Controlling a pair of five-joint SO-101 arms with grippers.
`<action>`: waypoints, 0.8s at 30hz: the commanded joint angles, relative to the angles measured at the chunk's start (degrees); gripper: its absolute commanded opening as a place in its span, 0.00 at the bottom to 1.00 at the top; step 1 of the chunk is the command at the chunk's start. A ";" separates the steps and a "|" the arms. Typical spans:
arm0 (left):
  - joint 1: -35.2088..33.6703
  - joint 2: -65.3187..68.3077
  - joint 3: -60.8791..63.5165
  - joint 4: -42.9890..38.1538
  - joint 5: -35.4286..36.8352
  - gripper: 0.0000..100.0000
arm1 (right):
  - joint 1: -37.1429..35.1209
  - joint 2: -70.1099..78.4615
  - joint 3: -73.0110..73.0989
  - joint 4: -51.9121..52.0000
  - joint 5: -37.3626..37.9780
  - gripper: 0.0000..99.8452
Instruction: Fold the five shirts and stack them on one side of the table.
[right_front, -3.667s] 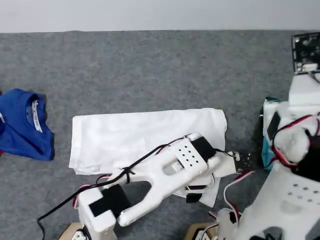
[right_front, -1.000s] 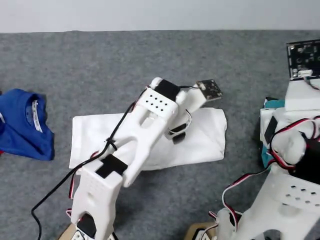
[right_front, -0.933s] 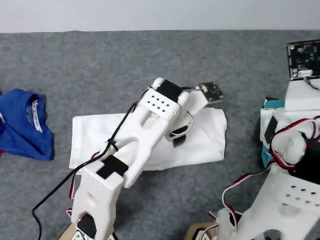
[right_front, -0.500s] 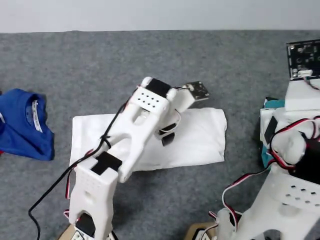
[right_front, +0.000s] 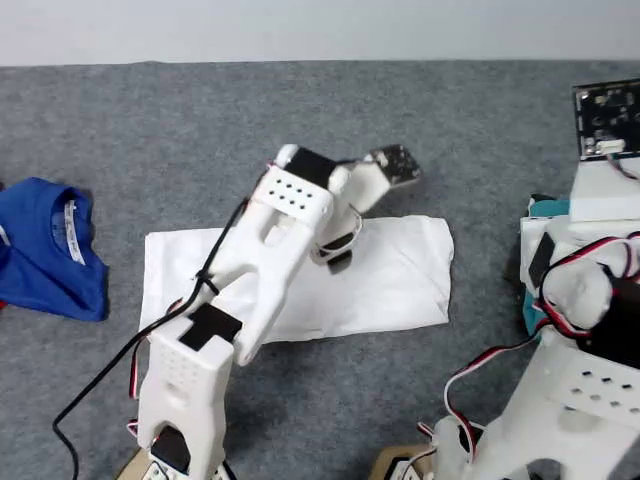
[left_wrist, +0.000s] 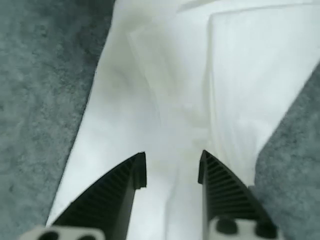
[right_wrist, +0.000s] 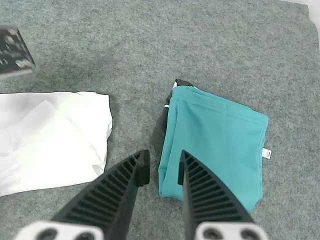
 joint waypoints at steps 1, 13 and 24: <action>1.32 -4.84 -3.03 4.22 0.09 0.18 | 0.48 -0.48 0.09 1.80 -0.26 0.11; 7.65 -6.68 25.71 -7.82 3.25 0.12 | 0.48 -0.40 0.18 1.80 -0.26 0.11; 3.34 -5.71 29.58 -15.65 3.25 0.12 | 0.48 -0.40 0.18 1.80 -0.26 0.11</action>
